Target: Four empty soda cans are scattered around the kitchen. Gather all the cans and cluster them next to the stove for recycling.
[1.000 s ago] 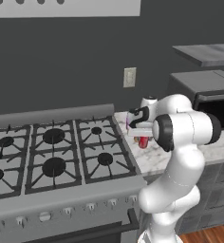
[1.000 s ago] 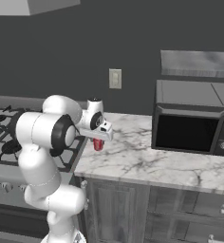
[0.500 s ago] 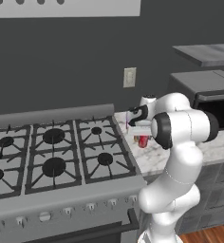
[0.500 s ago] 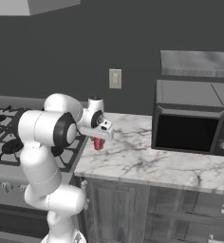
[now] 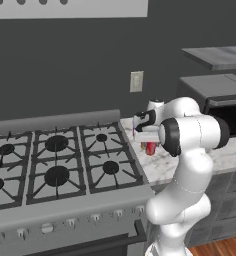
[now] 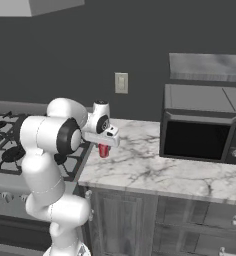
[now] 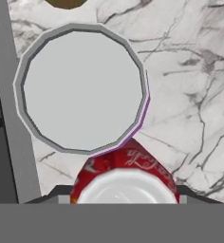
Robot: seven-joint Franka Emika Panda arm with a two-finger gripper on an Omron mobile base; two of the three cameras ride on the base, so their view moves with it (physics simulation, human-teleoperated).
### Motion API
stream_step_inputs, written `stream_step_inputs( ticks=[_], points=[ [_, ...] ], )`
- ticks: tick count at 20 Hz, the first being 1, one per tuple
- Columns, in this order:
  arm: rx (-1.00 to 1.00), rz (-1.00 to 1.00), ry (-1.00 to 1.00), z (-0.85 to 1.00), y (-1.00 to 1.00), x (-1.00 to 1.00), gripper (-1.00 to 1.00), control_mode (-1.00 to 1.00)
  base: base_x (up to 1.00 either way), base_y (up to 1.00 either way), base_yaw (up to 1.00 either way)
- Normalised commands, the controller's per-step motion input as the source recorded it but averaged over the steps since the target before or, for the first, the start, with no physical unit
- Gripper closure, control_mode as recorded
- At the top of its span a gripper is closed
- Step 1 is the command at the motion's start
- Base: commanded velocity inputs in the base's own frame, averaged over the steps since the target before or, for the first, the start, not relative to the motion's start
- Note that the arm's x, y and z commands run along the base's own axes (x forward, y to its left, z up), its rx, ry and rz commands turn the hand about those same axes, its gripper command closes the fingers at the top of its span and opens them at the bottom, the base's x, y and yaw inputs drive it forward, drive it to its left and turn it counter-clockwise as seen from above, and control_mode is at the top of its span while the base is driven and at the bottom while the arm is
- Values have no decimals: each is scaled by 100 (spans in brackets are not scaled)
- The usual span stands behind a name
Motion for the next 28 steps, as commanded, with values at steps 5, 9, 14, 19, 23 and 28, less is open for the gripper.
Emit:
stream_step_inputs(
  ticks=[5,9,14,19,23,28],
  points=[
    [1,2,2,2,0,0,-100,-100,0,0,0],
    [1,2,0,23,0,0,-100,-100,0,0,0],
    [0,0,0,53,0,-15,-100,-100,0,0,0],
    [0,0,0,51,0,-71,-100,-100,0,0,0],
    [0,0,0,45,-5,-100,-100,-100,0,0,0],
    [0,0,-2,34,-17,-100,-100,-100,0,0,0]
  ],
)
